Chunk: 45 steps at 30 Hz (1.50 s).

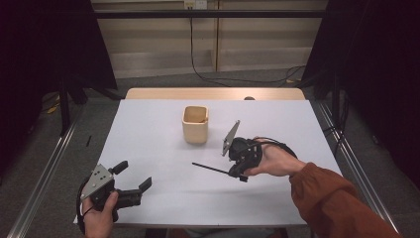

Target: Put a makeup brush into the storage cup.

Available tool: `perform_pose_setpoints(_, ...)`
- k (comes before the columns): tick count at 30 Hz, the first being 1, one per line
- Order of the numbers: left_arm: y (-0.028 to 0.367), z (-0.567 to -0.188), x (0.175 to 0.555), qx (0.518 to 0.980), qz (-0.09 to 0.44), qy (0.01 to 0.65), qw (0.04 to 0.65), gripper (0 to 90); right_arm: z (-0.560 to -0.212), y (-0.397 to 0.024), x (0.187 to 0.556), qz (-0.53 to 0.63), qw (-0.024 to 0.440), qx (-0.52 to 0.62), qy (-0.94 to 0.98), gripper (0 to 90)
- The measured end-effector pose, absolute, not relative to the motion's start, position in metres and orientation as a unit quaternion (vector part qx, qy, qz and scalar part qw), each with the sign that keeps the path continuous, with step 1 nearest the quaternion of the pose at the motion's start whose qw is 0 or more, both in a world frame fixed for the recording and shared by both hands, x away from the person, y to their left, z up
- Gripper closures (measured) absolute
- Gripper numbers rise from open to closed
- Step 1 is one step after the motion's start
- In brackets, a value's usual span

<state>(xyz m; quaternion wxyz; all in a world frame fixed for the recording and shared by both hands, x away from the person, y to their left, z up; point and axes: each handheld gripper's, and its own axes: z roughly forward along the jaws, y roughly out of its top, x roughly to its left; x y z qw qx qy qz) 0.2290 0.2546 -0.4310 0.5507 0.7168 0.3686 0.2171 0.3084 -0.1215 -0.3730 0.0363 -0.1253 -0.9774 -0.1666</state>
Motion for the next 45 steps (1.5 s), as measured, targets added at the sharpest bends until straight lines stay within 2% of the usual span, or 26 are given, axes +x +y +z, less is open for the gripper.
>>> perform_pose_setpoints(11,0.255,-0.43,0.229,0.716,0.208,0.369,0.556,1.5,-0.38,-0.117,0.306,-0.12,0.035,-0.105,-0.987,86.0)
perform_pose_setpoints(17,0.25,-0.422,0.227,0.719,0.213,0.345,0.564,1.5,-0.381,-0.119,0.308,-0.135,0.034,-0.108,-0.984,86.0)
perform_pose_setpoints(24,0.251,-0.41,0.223,0.698,0.212,0.346,0.589,1.1,-0.38,-0.121,0.306,-0.158,0.04,-0.115,-0.98,86.0)
perform_pose_setpoints(45,0.225,-0.384,0.238,0.71,0.201,0.293,0.609,1.2,-0.384,-0.124,0.307,-0.169,0.052,-0.117,-0.977,86.0)
